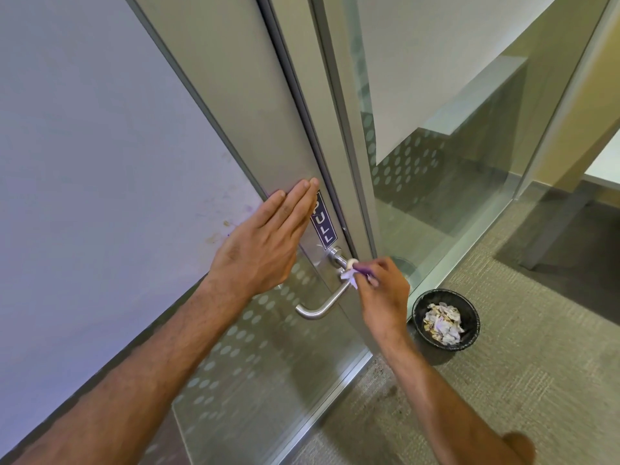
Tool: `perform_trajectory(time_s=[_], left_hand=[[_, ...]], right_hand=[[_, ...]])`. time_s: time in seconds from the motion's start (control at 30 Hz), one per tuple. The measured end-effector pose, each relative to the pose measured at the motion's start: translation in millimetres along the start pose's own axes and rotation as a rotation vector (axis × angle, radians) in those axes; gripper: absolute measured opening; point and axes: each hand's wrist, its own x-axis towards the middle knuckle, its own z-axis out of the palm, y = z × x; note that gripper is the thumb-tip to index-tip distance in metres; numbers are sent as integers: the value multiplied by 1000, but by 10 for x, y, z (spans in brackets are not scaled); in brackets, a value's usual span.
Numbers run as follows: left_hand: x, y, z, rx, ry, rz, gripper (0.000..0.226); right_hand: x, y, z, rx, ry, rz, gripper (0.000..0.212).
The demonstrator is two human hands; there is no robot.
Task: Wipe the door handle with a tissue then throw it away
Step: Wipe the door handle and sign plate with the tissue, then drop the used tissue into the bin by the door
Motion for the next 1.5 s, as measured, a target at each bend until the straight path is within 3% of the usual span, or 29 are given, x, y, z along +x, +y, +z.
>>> perform_trajectory(time_s=[0.13, 0.2, 0.4, 0.63, 0.77, 0.87, 0.97, 1.13, 1.27, 1.37, 1.5], left_hand=[[-4, 7, -4, 20, 15, 5, 84], [-4, 10, 12, 26, 29, 4, 81], [-11, 20, 50, 1, 30, 9, 80], [-25, 27, 104, -19, 19, 2, 86], [-62, -3, 62, -102, 14, 30, 78], [-74, -54, -45, -236, -5, 20, 78], [-56, 72, -231, -499, -17, -101, 83], [-44, 819, -509, -945, -199, -272, 86], [127, 1472, -546, -1120, -324, -363, 83], [366, 1958, -493, -1216, -422, -419, 80], [754, 2648, -379, -1368, -524, -627, 77]], right_hand=[[122, -257, 266, -90, -124, -290, 12], [92, -271, 447, -176, -132, -349, 8], [47, -99, 531, -333, -271, -355, 13], [237, -186, -10, -198, -82, -385, 12], [234, -156, -361, -170, -105, -223, 22], [226, -270, -633, -183, -190, -230, 19], [282, -392, -894, -285, -237, -320, 14], [485, -369, -1223, -352, -325, -312, 10], [798, -66, -1454, -429, -470, -272, 3], [1149, 326, -1670, -457, -579, -181, 20], [1691, 983, -1906, -535, -642, -94, 32]])
